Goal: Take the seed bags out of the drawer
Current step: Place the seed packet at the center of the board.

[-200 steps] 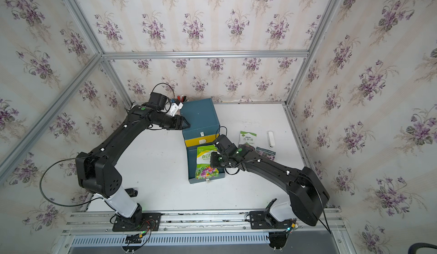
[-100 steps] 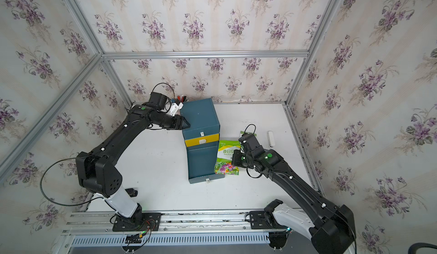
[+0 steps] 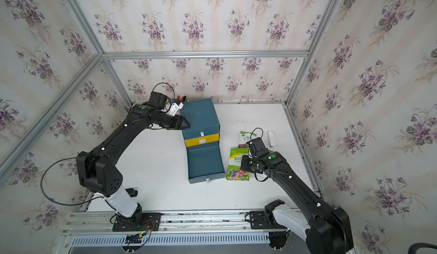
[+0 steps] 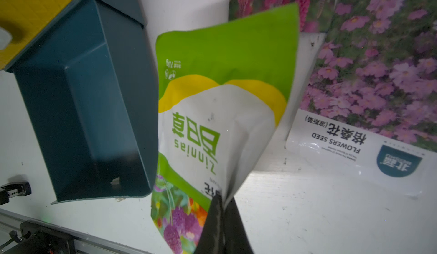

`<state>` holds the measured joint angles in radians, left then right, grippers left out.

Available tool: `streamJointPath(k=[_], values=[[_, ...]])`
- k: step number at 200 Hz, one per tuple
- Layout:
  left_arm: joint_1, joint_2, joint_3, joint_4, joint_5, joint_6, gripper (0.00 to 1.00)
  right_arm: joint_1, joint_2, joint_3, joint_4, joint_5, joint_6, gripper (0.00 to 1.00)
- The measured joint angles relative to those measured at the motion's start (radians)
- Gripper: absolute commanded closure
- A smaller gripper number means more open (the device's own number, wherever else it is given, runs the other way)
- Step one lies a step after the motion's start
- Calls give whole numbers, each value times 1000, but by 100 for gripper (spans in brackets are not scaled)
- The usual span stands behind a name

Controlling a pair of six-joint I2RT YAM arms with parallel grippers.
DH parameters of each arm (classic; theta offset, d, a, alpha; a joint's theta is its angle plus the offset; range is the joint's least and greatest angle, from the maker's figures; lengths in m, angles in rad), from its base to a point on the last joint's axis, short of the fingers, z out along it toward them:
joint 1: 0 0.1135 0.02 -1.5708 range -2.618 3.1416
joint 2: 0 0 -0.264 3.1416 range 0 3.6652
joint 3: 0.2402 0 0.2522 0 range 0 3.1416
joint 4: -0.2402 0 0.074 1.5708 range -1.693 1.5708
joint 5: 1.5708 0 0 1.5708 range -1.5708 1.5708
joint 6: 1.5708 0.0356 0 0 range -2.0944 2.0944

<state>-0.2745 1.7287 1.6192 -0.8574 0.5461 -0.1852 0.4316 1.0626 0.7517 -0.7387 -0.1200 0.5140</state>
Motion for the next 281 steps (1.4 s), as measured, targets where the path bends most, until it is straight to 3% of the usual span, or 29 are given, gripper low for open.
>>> streamJointPath(k=[124,219,281], values=[[0,20,18,-18,5,13,36,0,231,-2,6,51,-19,100],[0,28,26,-26,10,14,36,0,319,4,-19,65,-16,65],[0,30,29,-30,11,16,36,10,228,38,-22,64,-7,49]])
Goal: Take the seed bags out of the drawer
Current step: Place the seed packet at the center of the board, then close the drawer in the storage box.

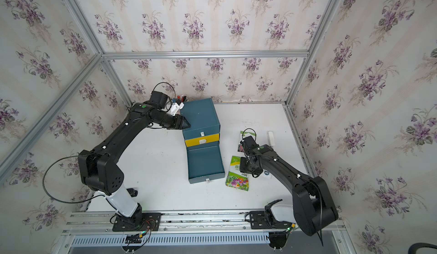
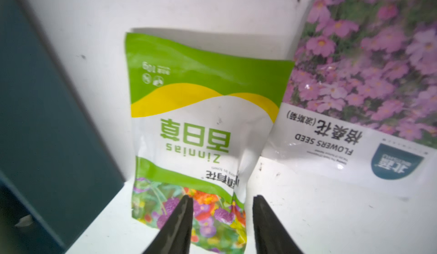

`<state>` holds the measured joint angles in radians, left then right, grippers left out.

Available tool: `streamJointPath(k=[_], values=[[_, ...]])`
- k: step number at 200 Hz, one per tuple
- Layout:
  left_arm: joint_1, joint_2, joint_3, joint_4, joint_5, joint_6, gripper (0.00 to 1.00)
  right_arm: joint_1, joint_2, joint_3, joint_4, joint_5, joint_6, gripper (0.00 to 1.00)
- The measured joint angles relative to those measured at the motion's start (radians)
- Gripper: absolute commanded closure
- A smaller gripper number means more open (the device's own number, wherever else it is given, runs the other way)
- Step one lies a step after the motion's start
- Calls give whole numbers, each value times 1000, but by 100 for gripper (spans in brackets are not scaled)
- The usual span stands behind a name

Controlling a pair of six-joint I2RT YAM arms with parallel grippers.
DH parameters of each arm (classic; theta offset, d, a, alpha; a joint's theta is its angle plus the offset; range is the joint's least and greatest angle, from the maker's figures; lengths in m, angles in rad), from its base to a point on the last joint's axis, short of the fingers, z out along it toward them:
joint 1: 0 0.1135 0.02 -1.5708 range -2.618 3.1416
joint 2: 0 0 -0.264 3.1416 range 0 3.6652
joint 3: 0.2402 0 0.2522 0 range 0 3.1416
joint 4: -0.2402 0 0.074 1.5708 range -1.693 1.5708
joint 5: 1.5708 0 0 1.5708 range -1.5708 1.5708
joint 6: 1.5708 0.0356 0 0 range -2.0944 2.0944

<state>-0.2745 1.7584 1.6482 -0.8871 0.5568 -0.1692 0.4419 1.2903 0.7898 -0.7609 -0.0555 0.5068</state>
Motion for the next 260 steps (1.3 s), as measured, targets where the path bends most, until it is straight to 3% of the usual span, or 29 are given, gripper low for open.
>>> streamJointPath(k=[30,67,81,126,172,260], values=[[0,-2,-2,1,0,0,36,63,-56,20,5,-39,20,42],[0,-4,-4,2,0,1,36,192,-141,35,17,-79,78,24],[0,-4,-5,3,0,1,36,231,-166,42,24,-79,106,21],[1,-4,-5,3,0,1,36,387,-204,68,56,-74,222,16],[1,-4,-6,4,3,1,36,585,-136,61,117,-34,333,13],[2,-11,-18,14,4,1,36,775,-46,-54,347,143,435,9]])
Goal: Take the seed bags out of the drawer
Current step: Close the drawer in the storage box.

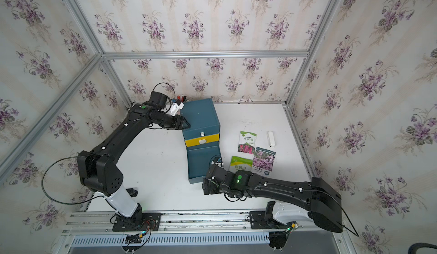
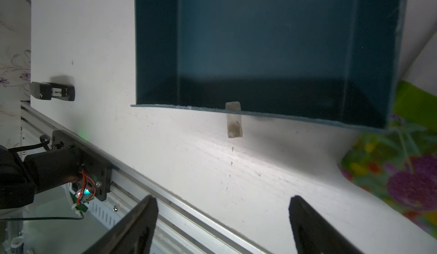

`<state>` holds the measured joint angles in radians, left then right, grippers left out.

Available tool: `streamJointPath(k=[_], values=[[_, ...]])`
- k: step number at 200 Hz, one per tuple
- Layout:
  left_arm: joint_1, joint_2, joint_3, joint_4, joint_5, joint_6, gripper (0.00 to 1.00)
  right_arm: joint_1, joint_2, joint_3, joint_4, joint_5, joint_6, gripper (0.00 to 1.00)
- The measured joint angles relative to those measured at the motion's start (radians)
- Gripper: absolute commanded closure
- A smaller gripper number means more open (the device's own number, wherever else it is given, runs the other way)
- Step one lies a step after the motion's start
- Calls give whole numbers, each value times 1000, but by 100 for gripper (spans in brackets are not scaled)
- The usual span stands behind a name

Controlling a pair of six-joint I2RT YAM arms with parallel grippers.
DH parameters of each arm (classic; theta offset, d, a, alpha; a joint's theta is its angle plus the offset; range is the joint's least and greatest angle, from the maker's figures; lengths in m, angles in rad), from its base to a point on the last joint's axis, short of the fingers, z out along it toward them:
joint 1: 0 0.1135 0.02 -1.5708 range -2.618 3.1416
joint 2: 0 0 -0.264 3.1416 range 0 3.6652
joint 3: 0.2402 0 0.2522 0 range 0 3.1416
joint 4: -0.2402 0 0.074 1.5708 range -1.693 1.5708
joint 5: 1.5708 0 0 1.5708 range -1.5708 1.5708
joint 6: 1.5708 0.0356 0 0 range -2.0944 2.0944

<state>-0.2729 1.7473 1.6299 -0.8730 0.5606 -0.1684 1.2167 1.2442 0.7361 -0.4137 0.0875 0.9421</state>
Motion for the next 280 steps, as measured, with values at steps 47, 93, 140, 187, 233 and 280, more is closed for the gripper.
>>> streamJointPath(k=[47,93,140,187,233,280], values=[[0,5,6,-3,3,0,36,57,83,-14,87,133,0,8],[1,5,4,-3,6,0,36,76,99,-41,148,241,-8,9],[5,5,2,-2,13,0,36,76,127,-50,201,286,-30,10],[7,5,0,-1,17,0,36,76,177,-38,245,296,-51,10],[8,6,0,-1,21,0,36,77,198,-37,283,319,-80,11],[10,8,0,-2,26,0,36,59,203,-37,327,349,-131,12]])
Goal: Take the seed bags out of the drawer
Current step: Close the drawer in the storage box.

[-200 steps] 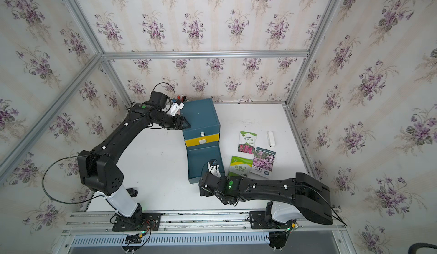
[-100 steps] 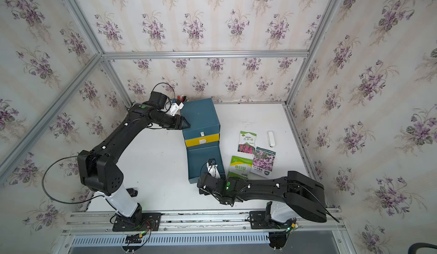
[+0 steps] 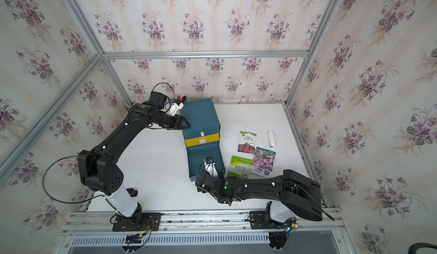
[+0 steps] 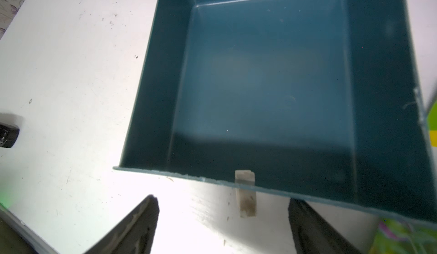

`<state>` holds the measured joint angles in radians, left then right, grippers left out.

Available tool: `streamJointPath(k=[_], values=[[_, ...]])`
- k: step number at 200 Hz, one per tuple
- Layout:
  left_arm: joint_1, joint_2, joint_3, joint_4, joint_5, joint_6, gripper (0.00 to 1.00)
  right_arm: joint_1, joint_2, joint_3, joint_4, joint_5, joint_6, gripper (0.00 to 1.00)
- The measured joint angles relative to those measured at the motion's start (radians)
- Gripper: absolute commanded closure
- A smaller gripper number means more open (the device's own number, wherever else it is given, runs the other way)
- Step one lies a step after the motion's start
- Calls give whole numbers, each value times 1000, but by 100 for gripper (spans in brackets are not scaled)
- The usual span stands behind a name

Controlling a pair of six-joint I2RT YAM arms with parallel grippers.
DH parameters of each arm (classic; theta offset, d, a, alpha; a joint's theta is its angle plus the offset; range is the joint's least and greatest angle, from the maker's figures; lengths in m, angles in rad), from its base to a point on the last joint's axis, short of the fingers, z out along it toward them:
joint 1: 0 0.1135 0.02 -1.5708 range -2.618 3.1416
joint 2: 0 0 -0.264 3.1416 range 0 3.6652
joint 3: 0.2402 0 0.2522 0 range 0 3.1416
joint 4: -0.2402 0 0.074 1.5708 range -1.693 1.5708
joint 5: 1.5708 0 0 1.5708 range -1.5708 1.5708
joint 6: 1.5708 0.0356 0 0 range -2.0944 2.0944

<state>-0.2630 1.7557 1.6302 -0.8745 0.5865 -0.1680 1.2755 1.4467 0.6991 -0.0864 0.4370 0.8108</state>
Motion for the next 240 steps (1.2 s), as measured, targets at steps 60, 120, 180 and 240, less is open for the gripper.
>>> streamJointPath(k=[60,120,180,240], values=[[1,1,2,-2,2,0,36,-53,18,0,57,-8,-70,17],[5,2,1,-2,6,0,36,-95,58,12,111,-41,-137,21],[11,5,3,-5,19,0,36,-128,106,34,171,-58,-192,34],[15,8,5,-8,27,1,36,-166,140,45,230,-60,-240,39]])
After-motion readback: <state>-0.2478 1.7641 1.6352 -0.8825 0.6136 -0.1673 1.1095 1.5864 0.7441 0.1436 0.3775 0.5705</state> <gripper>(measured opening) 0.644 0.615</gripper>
